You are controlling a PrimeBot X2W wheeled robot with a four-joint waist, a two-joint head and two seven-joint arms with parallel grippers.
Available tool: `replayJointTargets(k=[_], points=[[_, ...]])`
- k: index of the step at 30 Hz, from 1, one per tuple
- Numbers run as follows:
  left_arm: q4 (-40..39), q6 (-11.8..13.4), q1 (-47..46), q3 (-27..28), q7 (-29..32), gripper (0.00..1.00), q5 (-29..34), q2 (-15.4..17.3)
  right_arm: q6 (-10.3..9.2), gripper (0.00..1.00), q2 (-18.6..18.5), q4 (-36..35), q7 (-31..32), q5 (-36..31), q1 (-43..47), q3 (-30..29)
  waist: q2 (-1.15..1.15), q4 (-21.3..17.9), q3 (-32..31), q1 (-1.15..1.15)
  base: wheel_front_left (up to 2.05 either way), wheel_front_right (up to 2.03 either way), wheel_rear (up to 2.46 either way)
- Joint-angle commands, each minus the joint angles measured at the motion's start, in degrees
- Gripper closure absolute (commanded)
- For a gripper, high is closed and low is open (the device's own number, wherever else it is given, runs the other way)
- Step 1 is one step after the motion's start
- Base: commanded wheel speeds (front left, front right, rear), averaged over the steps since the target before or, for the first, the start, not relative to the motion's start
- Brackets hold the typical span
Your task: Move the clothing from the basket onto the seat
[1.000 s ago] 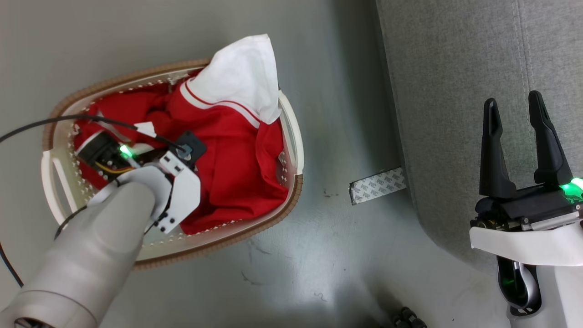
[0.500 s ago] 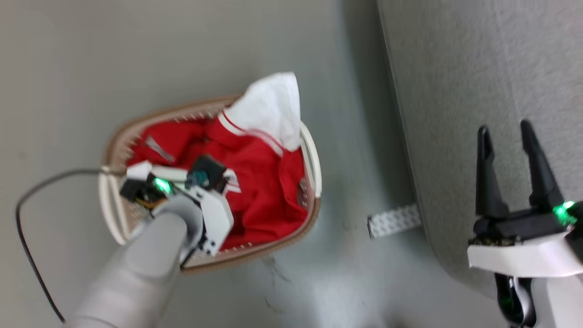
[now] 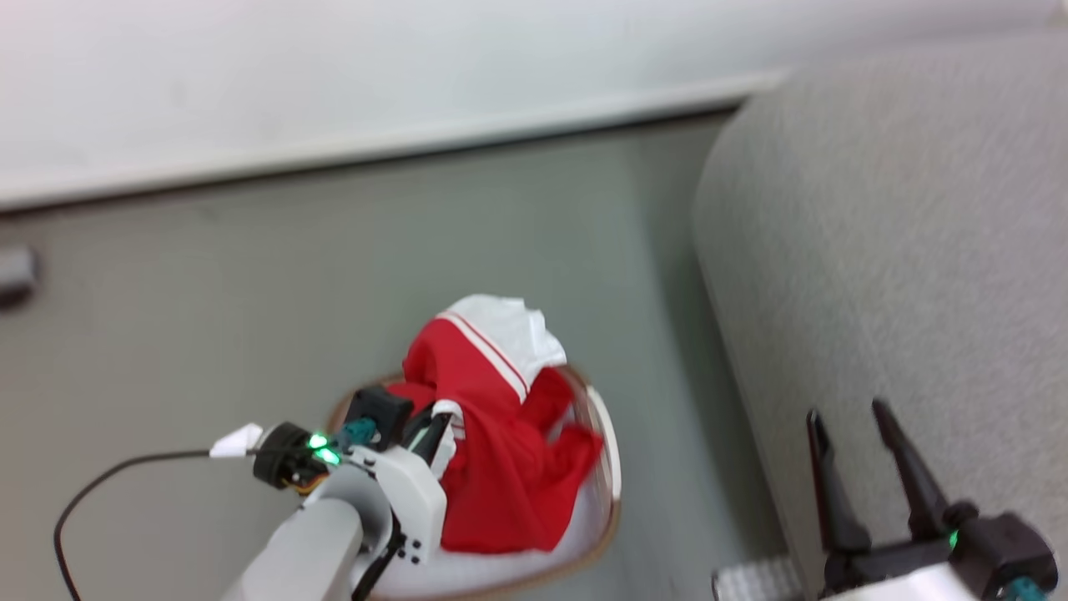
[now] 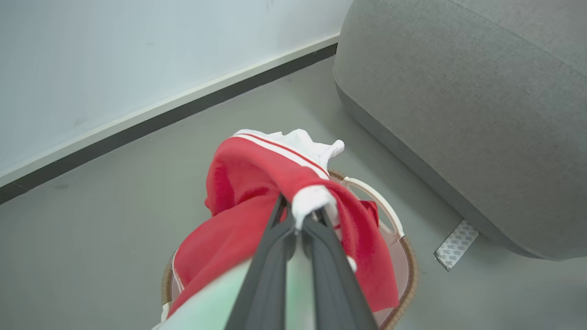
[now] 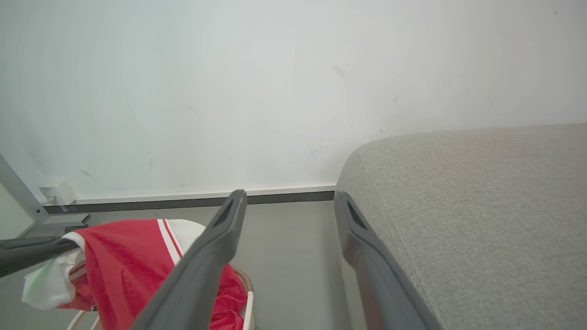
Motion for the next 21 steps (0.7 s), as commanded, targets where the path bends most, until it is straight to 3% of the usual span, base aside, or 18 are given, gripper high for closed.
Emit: replayJointTargets(k=[1, 7, 21], points=[[-1.4, 0.4, 1.9, 0.4, 0.2, 1.0, -1.1, 0.5, -0.12, 0.0, -0.2, 0.6, 0.0, -0.2, 1.9, 0.1, 0.0, 1.6, -9.3, 0.02, 0.0, 0.0, 0.0], [-10.2, 2.3, 6.4, 1.6, 3.1, 1.0, -3.2, 2.2, -0.12, 0.0, -0.2, 1.9, 0.0, -0.5, 5.8, 0.8, 0.0, 1.1, -15.8, 0.02, 0.0, 0.0, 0.0], [-36.1, 8.7, 11.6, 5.6, 13.1, 1.0, -6.7, 8.7, -0.12, 0.0, -0.2, 1.2, 0.0, -2.5, 7.8, 2.1, 0.0, 0.2, -19.8, 0.02, 0.0, 0.0, 0.0]])
